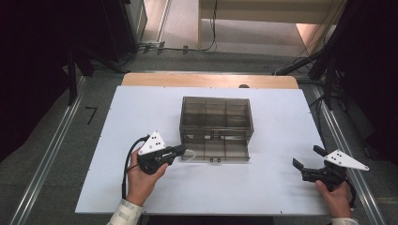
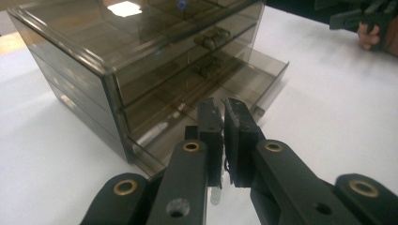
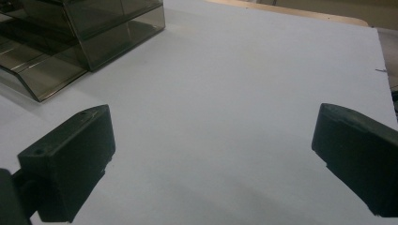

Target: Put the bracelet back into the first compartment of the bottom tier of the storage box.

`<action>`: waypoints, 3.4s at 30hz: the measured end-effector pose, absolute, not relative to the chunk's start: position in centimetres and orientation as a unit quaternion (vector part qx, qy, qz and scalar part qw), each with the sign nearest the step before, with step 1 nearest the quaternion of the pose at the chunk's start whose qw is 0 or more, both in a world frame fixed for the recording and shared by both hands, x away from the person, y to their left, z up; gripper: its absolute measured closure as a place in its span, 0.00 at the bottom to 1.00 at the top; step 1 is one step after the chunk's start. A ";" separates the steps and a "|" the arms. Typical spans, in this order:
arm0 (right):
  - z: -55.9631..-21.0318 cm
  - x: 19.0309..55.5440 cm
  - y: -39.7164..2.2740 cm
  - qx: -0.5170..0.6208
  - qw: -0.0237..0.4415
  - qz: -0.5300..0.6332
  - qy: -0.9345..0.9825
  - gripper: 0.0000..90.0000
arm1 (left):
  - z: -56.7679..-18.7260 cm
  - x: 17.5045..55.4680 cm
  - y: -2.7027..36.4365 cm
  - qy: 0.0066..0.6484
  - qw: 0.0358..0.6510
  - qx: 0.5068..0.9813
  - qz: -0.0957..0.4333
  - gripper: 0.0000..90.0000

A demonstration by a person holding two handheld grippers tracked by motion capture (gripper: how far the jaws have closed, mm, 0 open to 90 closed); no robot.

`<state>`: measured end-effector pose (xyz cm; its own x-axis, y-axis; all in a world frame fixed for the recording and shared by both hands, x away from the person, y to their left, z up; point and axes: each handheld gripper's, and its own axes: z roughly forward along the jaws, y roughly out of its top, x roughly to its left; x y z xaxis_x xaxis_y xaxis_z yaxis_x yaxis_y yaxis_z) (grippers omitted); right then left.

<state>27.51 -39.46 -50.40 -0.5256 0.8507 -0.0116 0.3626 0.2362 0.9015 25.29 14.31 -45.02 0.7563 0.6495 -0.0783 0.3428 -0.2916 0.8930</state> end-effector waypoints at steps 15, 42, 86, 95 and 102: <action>-50.4 27.5 -39.5 0.409 0.262 0.464 0.741 0.00 | -44.2 28.0 12.7 0.315 0.503 0.789 0.161 0.97; -50.4 27.5 -39.5 0.409 0.262 0.464 0.741 0.00 | -47.5 30.3 11.5 0.337 0.478 0.799 0.139 0.96; -50.4 27.4 -39.4 0.405 0.264 0.464 0.742 0.00 | -49.3 27.8 14.9 0.385 0.460 0.781 0.177 0.17; -50.4 27.4 -39.4 0.403 0.264 0.465 0.743 0.00 | -49.4 26.8 16.1 0.387 0.456 0.778 0.192 0.15; -50.4 27.4 -39.4 0.403 0.266 0.464 0.743 0.00 | -49.3 26.6 16.4 0.388 0.453 0.778 0.196 0.13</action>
<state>27.38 -39.40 -50.42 -0.5344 0.8450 -0.0207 0.3523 0.2449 0.9033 26.63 16.45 -49.32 0.6216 0.7819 -0.0476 0.4268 -0.2871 0.8576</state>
